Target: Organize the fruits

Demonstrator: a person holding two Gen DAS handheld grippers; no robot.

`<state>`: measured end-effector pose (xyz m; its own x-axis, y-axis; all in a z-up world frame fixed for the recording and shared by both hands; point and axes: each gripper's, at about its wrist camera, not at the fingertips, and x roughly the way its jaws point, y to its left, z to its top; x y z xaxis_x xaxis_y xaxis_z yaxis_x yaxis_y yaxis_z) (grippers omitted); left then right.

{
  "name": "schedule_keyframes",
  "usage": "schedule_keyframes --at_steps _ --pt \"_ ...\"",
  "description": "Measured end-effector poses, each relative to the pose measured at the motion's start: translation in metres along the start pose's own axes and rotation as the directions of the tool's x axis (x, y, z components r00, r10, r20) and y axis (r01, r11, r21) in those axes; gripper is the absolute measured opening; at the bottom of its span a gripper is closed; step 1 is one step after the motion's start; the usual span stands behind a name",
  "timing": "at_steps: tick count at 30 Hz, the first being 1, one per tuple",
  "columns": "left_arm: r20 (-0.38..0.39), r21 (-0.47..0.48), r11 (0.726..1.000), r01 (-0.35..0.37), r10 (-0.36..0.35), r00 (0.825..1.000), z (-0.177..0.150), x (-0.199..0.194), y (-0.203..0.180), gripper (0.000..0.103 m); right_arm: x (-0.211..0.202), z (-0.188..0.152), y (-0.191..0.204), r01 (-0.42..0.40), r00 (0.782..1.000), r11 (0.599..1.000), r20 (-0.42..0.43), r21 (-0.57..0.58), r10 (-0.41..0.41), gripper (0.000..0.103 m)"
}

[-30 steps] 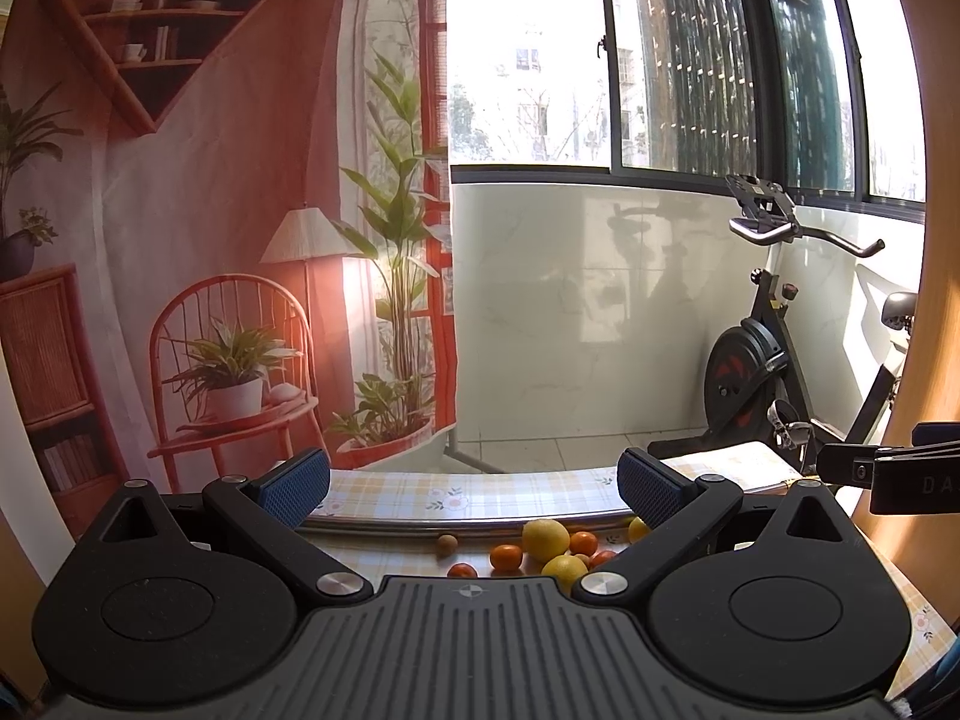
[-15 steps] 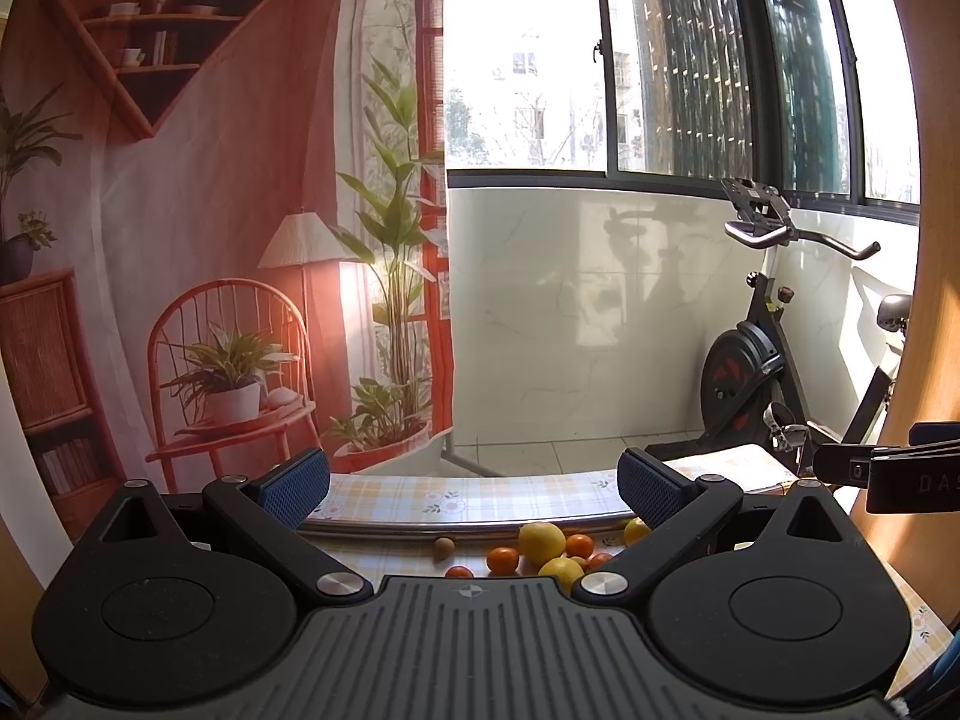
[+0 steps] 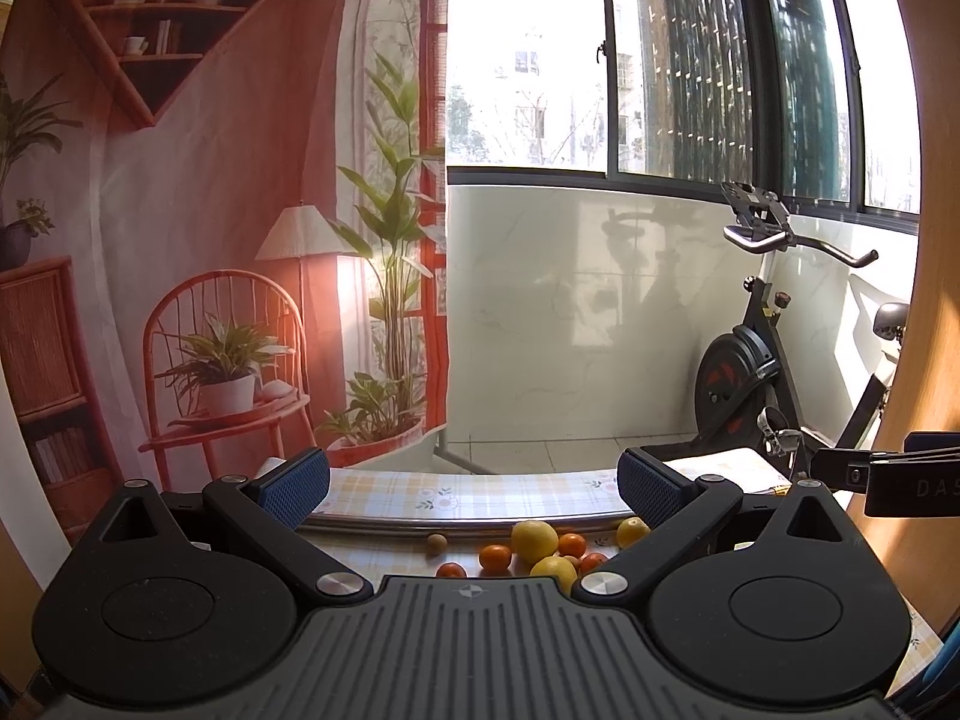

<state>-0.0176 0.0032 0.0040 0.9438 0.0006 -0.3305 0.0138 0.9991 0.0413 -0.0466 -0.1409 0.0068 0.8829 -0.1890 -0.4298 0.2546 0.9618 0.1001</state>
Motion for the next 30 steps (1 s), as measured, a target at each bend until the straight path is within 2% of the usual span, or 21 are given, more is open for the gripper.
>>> schedule_keyframes --at_steps 6,10,14,18,21,26,30 --pt "-0.022 -0.028 1.000 0.003 -0.004 1.000 -0.001 0.009 0.005 0.103 0.004 -0.005 -0.005 -0.033 0.999 0.999 0.011 -0.001 0.033 0.103" --pt "-0.039 -0.042 0.999 -0.006 0.004 0.999 -0.003 0.021 0.010 0.103 0.010 -0.012 -0.012 -0.054 0.997 0.998 0.052 -0.040 0.056 0.103" --pt "-0.074 -0.037 0.998 -0.056 0.053 0.996 -0.012 0.042 0.016 0.103 0.027 -0.025 -0.025 -0.024 0.995 0.996 0.095 -0.081 0.032 0.103" --pt "-0.124 -0.060 0.995 -0.085 0.077 0.989 -0.026 0.068 0.026 0.103 0.057 -0.051 -0.038 0.050 0.992 0.985 0.122 -0.166 -0.030 0.103" --pt "-0.125 -0.075 0.991 -0.115 0.105 0.987 -0.041 0.084 0.031 0.103 0.086 -0.074 -0.046 0.054 0.996 0.977 0.078 -0.207 -0.038 0.103" --pt "-0.155 -0.132 0.986 -0.105 0.084 0.984 -0.063 0.106 0.042 0.103 0.137 -0.117 -0.061 0.024 0.999 0.982 -0.020 -0.190 -0.028 0.103" --pt "-0.200 -0.158 0.980 -0.124 0.091 0.976 -0.076 0.118 0.049 0.102 0.171 -0.151 -0.066 -0.002 0.995 0.978 -0.097 -0.209 -0.019 0.103"
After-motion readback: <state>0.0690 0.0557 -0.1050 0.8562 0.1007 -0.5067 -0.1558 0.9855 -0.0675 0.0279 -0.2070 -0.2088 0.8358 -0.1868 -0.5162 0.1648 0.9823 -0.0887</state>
